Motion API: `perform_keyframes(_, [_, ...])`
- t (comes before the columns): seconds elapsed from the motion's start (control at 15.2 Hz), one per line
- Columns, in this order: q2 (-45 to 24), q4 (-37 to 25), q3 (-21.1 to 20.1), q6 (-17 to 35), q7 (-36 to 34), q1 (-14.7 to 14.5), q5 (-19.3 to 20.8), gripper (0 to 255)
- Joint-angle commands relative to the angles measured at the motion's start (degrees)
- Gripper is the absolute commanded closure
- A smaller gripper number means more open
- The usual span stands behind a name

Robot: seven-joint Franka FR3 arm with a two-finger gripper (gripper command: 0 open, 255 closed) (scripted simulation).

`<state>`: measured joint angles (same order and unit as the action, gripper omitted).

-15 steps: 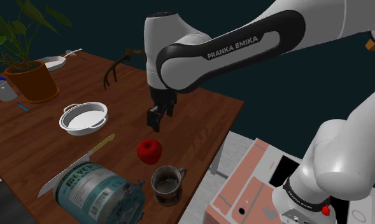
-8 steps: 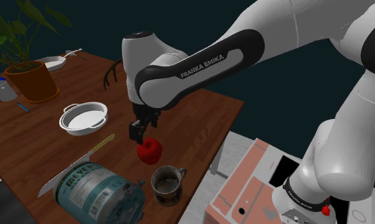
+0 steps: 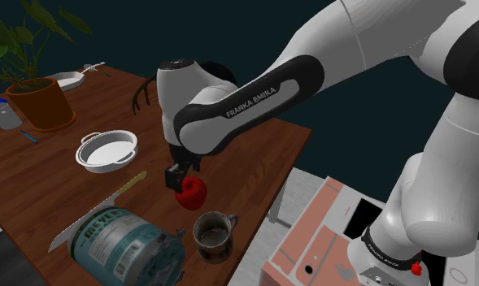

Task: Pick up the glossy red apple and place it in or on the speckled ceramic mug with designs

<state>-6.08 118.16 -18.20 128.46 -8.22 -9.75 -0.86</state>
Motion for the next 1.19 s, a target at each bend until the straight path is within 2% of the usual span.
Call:
perform_keyframes(0.0, [-0.08, 0.03, 0.0, 0.13, -0.03, -0.01, 0.04, 0])
perform_keyframes(0.26, [-0.08, 0.02, 0.0, 0.12, -0.02, -0.01, 0.03, 0])
perform_keyframes(0.33, [-0.08, 0.02, 0.0, 0.12, -0.02, -0.01, 0.03, 255])
perform_keyframes(0.92, [-0.08, 0.03, 0.0, 0.13, -0.03, -0.01, 0.04, 255])
perform_keyframes(1.12, [0.96, -1.16, -0.03, -2.05, 0.16, 0.07, -0.34, 255])
